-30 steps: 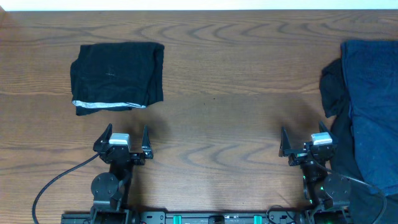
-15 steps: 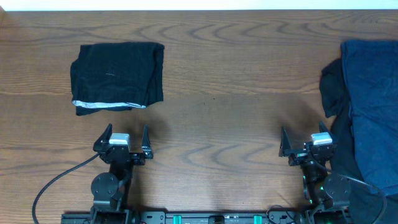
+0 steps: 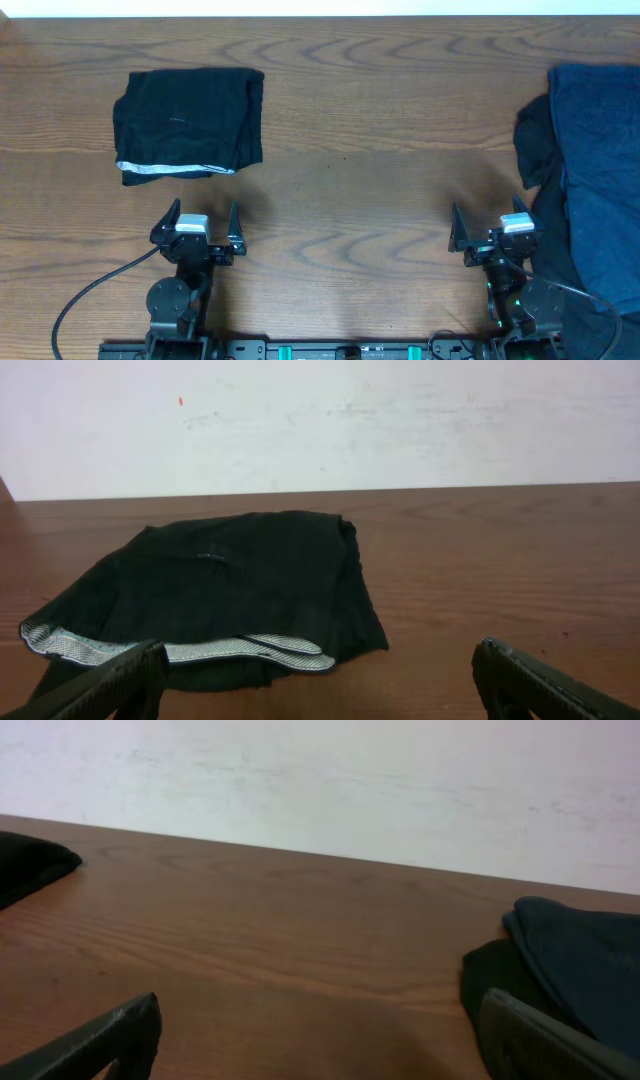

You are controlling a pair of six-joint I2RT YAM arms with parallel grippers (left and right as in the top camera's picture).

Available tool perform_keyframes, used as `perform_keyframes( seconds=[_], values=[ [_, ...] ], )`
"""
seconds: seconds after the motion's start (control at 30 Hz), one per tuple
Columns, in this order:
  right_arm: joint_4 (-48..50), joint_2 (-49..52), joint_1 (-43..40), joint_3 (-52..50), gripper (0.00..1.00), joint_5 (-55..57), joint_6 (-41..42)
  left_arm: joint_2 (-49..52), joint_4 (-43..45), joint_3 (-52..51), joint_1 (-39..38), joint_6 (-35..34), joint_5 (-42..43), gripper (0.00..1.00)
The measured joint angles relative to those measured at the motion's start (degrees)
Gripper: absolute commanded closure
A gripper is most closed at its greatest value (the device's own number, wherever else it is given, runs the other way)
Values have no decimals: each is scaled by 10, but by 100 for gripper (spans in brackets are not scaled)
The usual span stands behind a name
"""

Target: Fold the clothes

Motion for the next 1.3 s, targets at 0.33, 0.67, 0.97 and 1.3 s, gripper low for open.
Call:
perform_keyframes(
  seconds=[0.33, 0.67, 0.97, 1.3],
  values=[
    [0, 0, 0, 0, 1, 0, 0, 0, 0, 0, 0, 0, 0, 2],
    [0, 0, 0, 0, 1, 2, 3, 0, 0, 0, 0, 0, 0, 2],
    [-67, 0, 0, 28, 1, 4, 62, 0, 0, 0, 0, 0, 0, 2],
    [-182, 114, 0, 239, 1, 38, 96, 0, 0, 0, 0, 0, 0, 2]
  ],
)
